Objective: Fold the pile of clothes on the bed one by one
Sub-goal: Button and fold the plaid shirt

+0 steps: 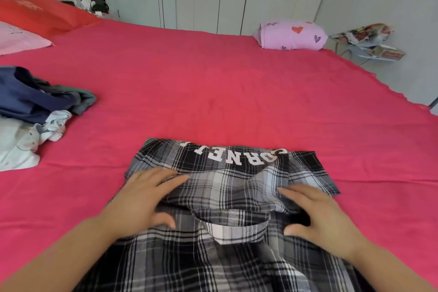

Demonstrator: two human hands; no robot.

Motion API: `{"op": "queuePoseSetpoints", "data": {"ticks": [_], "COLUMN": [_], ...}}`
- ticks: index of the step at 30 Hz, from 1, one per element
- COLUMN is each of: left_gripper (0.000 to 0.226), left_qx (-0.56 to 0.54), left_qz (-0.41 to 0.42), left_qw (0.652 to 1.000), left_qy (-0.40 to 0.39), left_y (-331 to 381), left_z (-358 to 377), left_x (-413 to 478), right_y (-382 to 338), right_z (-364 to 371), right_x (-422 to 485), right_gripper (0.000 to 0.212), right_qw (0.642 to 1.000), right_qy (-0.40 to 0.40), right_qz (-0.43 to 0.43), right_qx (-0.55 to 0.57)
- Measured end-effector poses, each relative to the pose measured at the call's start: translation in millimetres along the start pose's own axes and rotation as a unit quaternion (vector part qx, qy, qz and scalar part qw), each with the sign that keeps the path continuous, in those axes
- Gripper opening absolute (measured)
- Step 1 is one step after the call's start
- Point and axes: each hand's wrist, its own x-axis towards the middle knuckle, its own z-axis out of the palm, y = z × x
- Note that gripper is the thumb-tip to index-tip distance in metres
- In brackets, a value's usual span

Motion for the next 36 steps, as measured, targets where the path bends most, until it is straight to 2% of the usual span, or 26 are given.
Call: {"op": "queuePoseSetpoints", "data": {"ticks": [1,4,7,8,10,13,14,15,17,19,21,24,26,29,31,33,35,36], "left_gripper": [0.071,0.034,0.038,0.038,0.037,0.044,0.052,0.057,0.055,0.042,0.042,0.058,0.048,0.033,0.032,0.033,0.03,0.035], "left_qx": [0.001,-0.035,-0.07,-0.079,-0.071,-0.041,-0.06,-0.099,-0.175,-0.175,-0.148,-0.213,-0.239,-0.227,-0.234,-0.253,-0.283,-0.291], "left_qz": [0.003,0.004,-0.032,-0.036,-0.007,0.036,0.02,-0.019,-0.141,-0.251,-0.361,-0.501,-0.491,-0.474,-0.499,-0.53,-0.539,-0.539], "left_qw": [1.0,0.997,0.988,0.986,0.992,0.999,0.998,0.993,0.964,0.936,0.911,0.838,0.838,0.846,0.821,0.801,0.792,0.789], "left_qy": [0.008,0.064,0.133,0.14,0.101,-0.003,0.014,0.055,0.14,0.172,0.133,0.035,0.011,0.087,0.15,0.115,0.047,0.038], "left_y": [8,30,40,42,48,56,55,49,34,15,-8,-22,-18,-11,-13,-11,-6,-2], "left_z": [2,3,-13,-18,-20,-12,-11,-12,-21,-24,-21,-14,-6,-9,-11,-11,-9,-9], "left_x": [1,4,-1,-5,-15,-25,-25,-24,-15,-3,7,18,24,25,18,9,1,-3], "right_y": [-5,-21,-25,-26,-24,-19,-17,-17,-14,-4,12,30,33,35,39,43,39,35], "right_z": [6,12,-7,-15,-18,-6,-5,-7,-17,-24,-24,-15,-9,-11,-18,-21,-18,-17], "right_x": [0,1,-5,-10,-21,-29,-29,-26,-16,-3,12,30,36,36,33,28,21,15], "right_gripper": [0.07,0.028,0.027,0.027,0.027,0.031,0.037,0.043,0.045,0.037,0.039,0.047,0.045,0.026,0.022,0.023,0.029,0.033], "right_qw": [0.999,0.993,0.975,0.972,0.978,0.999,0.999,0.996,0.974,0.95,0.939,0.916,0.904,0.912,0.909,0.908,0.907,0.905], "right_qy": [0.025,0.112,0.209,0.218,0.191,0.004,-0.03,-0.028,0.044,0.114,0.128,0.09,0.061,0.075,0.101,0.089,0.018,0.006], "right_qz": [-0.013,0.0,0.073,0.09,0.077,0.028,0.033,0.067,0.176,0.254,0.305,0.376,0.403,0.388,0.393,0.397,0.402,0.401], "right_qx": [-0.034,-0.04,-0.015,-0.011,-0.034,-0.039,-0.008,0.043,0.138,0.142,0.097,0.105,0.128,0.109,0.098,0.1,0.125,0.139]}}
